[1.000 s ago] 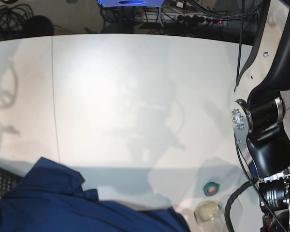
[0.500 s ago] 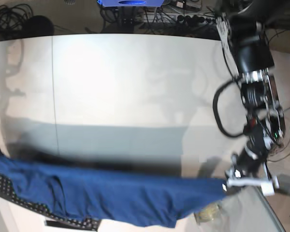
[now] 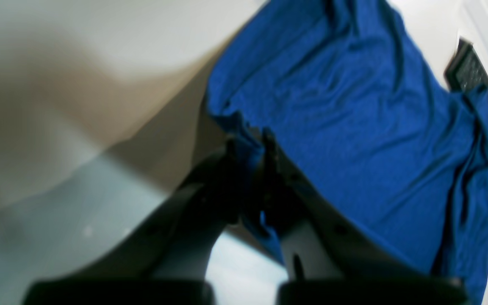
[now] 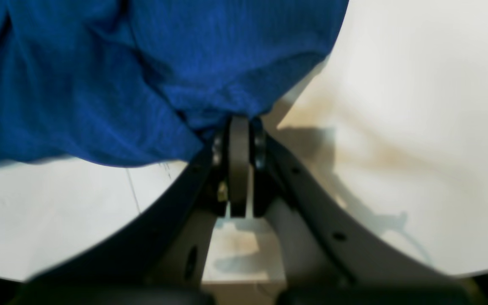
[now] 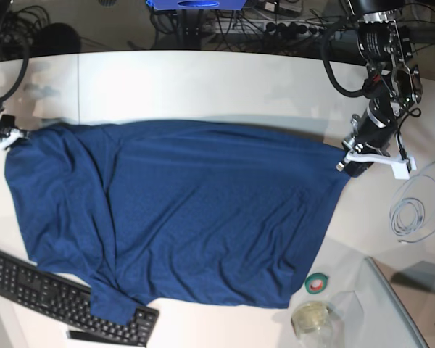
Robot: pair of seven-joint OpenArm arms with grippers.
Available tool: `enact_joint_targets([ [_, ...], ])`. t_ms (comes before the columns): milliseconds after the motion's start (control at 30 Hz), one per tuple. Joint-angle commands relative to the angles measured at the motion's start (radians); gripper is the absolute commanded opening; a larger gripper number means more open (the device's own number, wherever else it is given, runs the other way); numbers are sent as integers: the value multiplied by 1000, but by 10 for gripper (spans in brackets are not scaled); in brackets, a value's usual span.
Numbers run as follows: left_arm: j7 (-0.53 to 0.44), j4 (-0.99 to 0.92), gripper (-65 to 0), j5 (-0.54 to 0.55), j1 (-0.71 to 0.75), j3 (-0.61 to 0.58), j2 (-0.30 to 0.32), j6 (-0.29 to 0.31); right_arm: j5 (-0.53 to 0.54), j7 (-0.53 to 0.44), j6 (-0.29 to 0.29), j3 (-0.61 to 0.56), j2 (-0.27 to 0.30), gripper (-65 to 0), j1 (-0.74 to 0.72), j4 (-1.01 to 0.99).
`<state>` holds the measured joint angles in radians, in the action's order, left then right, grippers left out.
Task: Layout the t-shirt on the table in an organized manner, then fold the t-shirt properly
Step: 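Lay the shirt flat on the table with both grippers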
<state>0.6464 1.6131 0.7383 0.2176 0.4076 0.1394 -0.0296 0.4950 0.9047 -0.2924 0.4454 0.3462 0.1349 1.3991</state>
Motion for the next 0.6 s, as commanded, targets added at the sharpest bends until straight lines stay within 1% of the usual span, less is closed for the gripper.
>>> enact_joint_targets([
  [0, -24, 20, -650, 8, 12, 6, 15, 3, 3, -17, 2, 10, 20, -650, -7, -10],
  [100, -27, 13, -650, 4, 47, 6, 13, 3, 3, -25, 2, 11, 20, -650, -2, -88],
  [167, -73, 3, -650, 2, 79, 6, 15, 3, 3, -35, 2, 11, 20, -650, 4, -132],
  [200, -109, -3, -650, 2, 96, 6, 16, 3, 3, -48, 2, 11, 20, -650, 16, -142],
  [267, -145, -3, -650, 0, 119, 6, 18, 3, 3, -65, 2, 11, 18, -650, 33, -145],
  [567, -152, -3, -650, 0, 174, 6, 12, 3, 3, -65, 2, 11, 17, -650, 50, -154],
])
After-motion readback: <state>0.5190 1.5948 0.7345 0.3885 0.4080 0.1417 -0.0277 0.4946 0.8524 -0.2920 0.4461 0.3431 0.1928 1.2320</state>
